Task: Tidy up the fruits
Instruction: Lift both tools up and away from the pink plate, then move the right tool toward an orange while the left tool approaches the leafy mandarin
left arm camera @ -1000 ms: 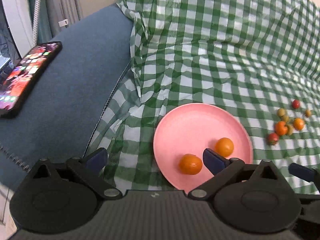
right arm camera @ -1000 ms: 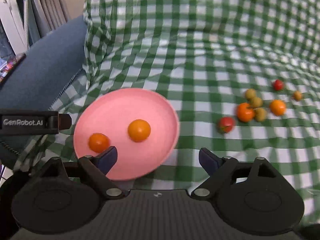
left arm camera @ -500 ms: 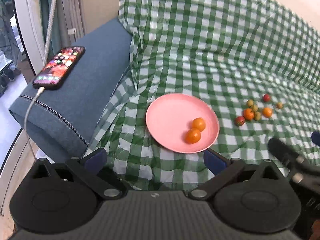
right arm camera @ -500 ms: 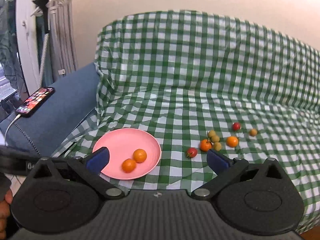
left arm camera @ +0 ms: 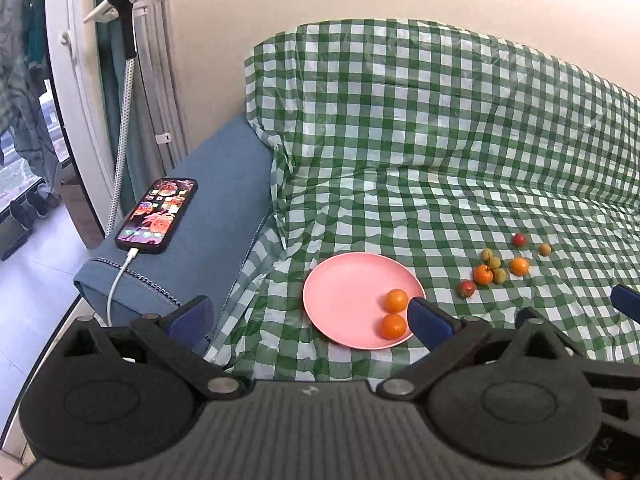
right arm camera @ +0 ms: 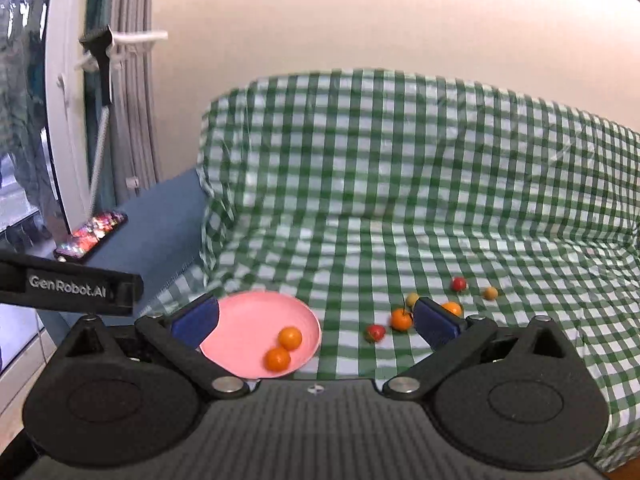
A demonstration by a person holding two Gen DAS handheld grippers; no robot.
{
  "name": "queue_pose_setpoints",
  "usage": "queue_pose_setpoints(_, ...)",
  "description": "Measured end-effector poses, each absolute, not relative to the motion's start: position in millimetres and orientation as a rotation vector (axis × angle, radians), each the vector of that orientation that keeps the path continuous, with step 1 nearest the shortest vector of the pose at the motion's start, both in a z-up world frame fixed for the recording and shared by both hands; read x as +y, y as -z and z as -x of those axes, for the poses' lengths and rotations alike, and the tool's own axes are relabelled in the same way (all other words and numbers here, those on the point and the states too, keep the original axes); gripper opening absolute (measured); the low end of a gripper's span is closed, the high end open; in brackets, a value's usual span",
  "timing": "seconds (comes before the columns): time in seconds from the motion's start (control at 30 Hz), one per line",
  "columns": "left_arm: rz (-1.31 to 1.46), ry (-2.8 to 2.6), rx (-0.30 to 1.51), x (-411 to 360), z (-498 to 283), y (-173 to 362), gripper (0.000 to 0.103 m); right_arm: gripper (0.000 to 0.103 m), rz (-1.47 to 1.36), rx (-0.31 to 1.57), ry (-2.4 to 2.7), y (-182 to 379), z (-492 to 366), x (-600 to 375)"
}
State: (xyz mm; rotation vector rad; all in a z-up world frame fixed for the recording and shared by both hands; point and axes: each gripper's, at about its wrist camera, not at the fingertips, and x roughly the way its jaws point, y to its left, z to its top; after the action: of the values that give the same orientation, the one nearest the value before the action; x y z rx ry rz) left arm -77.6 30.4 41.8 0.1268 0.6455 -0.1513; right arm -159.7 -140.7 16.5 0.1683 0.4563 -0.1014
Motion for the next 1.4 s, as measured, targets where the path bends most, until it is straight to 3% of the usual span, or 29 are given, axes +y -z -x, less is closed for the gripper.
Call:
queue_pose_setpoints(0.93,-0.208,0.185,0.662,6,88,-35,0.103,0.102,-0.235,0.436,0.150,-7,182,-168)
queue_pose_setpoints(1.4,-0.309,0.350,0.893,-118,-17,33,0.103,0.102,-0.369,0.522,0.462,75,120,-284)
